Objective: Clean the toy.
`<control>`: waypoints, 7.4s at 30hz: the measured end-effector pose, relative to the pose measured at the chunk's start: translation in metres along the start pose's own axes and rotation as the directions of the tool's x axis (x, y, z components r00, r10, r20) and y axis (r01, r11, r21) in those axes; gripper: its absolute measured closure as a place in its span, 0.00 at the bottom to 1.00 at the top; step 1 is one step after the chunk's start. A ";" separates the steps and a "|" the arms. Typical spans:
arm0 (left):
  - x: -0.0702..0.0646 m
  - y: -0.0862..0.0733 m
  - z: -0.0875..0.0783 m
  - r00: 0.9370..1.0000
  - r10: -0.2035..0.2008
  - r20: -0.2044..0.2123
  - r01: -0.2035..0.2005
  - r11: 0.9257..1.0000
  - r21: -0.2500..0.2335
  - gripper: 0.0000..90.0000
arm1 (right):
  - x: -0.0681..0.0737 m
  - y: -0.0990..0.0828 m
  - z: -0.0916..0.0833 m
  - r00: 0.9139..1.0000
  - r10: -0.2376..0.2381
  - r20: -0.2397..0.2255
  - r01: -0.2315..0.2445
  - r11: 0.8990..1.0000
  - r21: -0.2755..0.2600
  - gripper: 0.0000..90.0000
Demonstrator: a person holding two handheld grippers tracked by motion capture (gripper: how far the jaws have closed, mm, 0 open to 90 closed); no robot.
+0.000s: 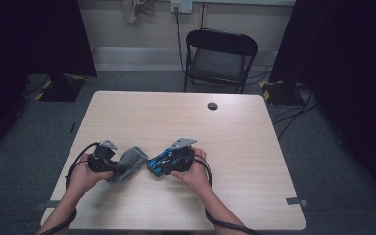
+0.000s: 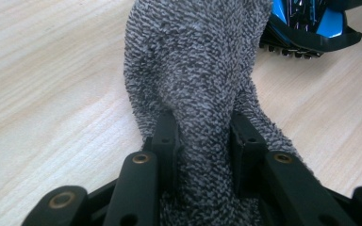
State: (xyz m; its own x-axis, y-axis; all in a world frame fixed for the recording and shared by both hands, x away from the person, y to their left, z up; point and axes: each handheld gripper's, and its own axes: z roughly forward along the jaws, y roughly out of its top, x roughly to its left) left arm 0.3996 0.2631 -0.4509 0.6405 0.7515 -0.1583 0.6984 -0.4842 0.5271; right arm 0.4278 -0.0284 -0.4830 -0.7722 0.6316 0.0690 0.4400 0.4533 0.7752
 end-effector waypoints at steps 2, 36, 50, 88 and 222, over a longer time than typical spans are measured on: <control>0.000 0.003 -0.004 1.000 0.005 -0.004 -0.005 1.000 -0.005 0.76 | 0.000 0.002 -0.002 1.000 0.010 -0.018 -0.010 1.000 0.000 0.18; -0.137 0.116 0.035 0.938 0.303 0.166 -0.295 0.953 -0.072 0.76 | -0.107 -0.028 -0.122 0.991 0.067 0.118 -0.067 0.998 -0.007 0.18; -0.191 0.136 0.102 0.895 0.385 0.223 -0.392 0.920 -0.015 0.76 | -0.132 -0.040 -0.151 0.982 0.114 0.150 -0.111 0.993 -0.031 0.20; -0.185 0.088 0.103 0.930 0.342 0.131 -0.343 0.939 -0.017 0.33 | -0.109 -0.046 -0.132 0.996 0.074 0.057 -0.073 0.997 -0.020 0.20; -0.120 0.102 0.071 0.928 0.370 0.045 -0.369 0.929 -0.022 0.31 | -0.089 0.005 -0.092 0.988 0.119 0.100 -0.117 0.993 -0.025 0.81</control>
State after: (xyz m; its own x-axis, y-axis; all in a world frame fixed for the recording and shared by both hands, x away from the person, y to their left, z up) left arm 0.4162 0.0918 -0.4374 0.8670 0.4983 0.0109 0.4054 -0.7177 0.5662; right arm 0.4562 -0.1404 -0.4276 -0.6646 0.7408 0.0974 0.5158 0.3605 0.7772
